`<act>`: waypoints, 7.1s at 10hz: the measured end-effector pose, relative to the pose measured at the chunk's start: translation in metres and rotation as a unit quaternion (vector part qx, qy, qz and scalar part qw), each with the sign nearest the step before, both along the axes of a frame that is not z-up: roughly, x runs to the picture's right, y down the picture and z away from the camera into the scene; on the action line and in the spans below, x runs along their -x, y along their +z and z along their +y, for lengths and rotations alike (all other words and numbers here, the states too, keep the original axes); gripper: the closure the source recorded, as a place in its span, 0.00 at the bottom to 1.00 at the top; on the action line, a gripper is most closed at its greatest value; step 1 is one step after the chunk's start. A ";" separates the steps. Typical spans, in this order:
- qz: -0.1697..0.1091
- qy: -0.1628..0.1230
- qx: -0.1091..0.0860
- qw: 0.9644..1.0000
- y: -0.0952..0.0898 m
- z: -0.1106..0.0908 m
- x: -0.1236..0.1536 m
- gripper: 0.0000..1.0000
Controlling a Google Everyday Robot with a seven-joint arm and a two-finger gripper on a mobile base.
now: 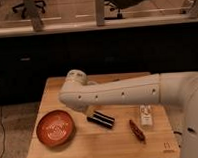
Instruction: Drag the ceramic bowl in a circle
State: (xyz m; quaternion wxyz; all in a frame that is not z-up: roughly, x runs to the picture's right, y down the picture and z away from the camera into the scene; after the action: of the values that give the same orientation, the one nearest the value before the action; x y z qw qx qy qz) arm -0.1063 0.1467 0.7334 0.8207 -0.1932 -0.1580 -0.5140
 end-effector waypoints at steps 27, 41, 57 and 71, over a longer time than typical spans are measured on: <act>-0.078 -0.132 0.031 0.988 0.051 0.084 0.063 0.20; -0.074 -0.118 0.035 0.990 0.061 0.090 0.068 0.27; -0.075 -0.090 0.027 0.993 0.061 0.071 0.034 0.95; -0.093 -0.075 0.035 0.992 0.043 0.075 -0.026 1.00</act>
State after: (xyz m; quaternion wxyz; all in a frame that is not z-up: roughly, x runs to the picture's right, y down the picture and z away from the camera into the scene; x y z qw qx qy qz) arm -0.0799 0.2221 0.7764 0.7541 -0.1849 -0.2362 -0.5843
